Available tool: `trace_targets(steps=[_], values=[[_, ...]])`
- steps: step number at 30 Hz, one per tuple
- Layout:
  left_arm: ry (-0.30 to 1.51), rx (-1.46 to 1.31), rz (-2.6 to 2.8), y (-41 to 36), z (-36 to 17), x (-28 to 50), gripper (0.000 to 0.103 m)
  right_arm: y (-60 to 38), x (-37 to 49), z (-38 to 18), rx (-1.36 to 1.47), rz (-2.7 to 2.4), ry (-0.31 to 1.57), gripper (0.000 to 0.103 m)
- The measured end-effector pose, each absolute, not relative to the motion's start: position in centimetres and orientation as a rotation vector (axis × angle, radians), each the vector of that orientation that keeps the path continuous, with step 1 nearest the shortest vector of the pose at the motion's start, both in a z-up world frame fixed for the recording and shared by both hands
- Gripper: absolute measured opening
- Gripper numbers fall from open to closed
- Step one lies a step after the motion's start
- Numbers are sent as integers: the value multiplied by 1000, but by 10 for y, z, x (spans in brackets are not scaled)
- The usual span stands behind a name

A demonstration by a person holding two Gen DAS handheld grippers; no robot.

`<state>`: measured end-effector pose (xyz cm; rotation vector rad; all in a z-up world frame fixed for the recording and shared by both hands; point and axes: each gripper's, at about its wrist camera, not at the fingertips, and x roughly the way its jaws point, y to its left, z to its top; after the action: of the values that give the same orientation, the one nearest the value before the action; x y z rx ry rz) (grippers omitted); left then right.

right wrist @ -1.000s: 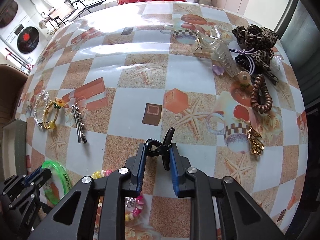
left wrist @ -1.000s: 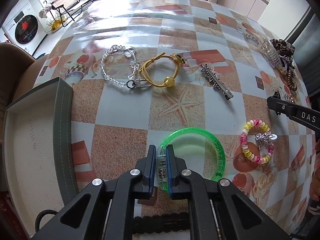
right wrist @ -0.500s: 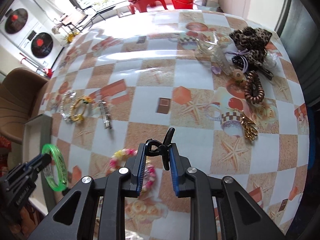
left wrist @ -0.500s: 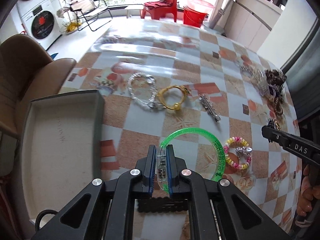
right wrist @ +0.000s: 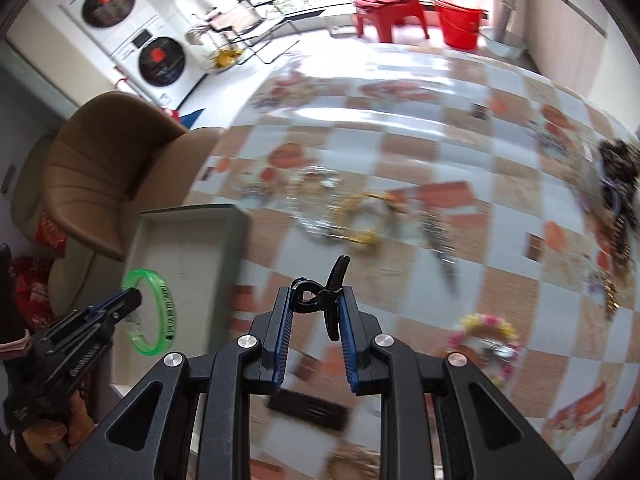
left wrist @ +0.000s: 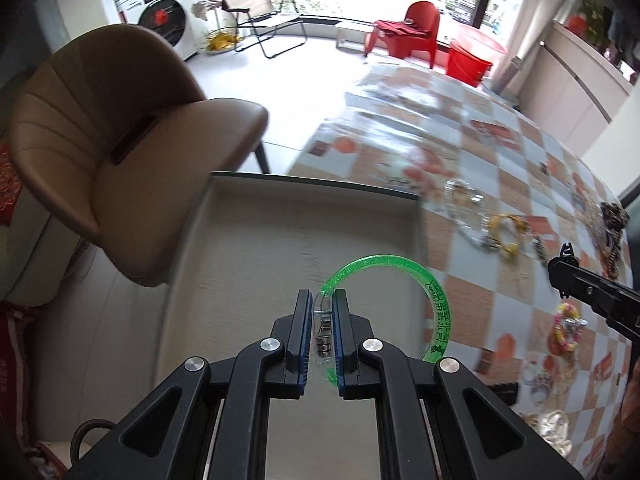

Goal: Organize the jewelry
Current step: 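Carry the green bangle into the white tray with left tool while right drops the claw clip there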

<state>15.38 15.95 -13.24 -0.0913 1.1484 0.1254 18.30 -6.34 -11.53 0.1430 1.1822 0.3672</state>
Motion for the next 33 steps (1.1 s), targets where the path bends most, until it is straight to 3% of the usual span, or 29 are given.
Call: trace_targets(steps=[7,17,33], values=[[1176,-111,187,210,-166,180,13,20,205,-132,155,454,1202,25],[1217,-73,197,225,-207,206,13,69,238,-174,136,431,1260,25],[1212,-8,200,224,-207,214,14,86,245,-202,44,368,1310,26]])
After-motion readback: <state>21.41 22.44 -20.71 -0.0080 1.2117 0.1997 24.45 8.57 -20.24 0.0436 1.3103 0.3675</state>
